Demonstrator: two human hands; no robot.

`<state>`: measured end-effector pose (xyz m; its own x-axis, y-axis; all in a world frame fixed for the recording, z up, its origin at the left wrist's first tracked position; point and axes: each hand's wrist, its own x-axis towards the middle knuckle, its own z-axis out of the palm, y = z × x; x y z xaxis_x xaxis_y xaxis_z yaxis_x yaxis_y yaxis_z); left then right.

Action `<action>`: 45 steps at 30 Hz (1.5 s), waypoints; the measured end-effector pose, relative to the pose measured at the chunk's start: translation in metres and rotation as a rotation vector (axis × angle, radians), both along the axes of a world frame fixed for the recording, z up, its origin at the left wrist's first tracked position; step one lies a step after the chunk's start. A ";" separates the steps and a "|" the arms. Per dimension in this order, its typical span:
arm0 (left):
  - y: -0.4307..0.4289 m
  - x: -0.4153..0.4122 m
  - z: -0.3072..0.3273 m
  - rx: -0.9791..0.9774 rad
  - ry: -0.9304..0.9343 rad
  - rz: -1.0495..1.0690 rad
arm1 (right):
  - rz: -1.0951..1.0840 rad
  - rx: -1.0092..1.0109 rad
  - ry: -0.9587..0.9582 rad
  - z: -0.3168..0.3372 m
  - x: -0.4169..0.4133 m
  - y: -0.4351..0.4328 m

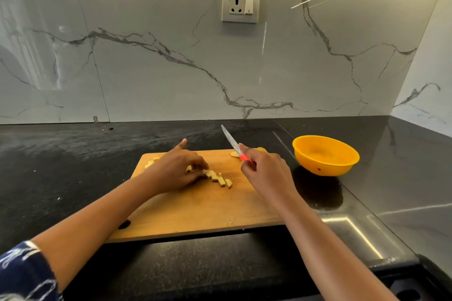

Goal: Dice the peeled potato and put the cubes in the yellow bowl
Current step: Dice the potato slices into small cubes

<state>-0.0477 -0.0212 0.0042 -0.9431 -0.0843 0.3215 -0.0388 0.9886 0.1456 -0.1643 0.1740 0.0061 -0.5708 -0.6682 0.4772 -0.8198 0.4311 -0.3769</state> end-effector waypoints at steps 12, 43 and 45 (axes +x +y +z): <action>0.025 0.001 0.008 0.060 0.061 -0.023 | -0.034 -0.013 -0.036 -0.004 -0.004 0.004; -0.004 0.001 0.027 -0.004 0.073 0.070 | -0.183 -0.089 -0.045 -0.006 -0.013 0.008; 0.002 -0.027 0.034 0.012 -0.015 0.082 | -0.215 -0.097 -0.043 -0.005 -0.016 0.010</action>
<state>-0.0742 -0.0195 0.0378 -0.9376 -0.1653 0.3059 -0.1220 0.9802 0.1558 -0.1799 0.1836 0.0010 -0.7161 -0.4817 0.5051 -0.6955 0.5538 -0.4578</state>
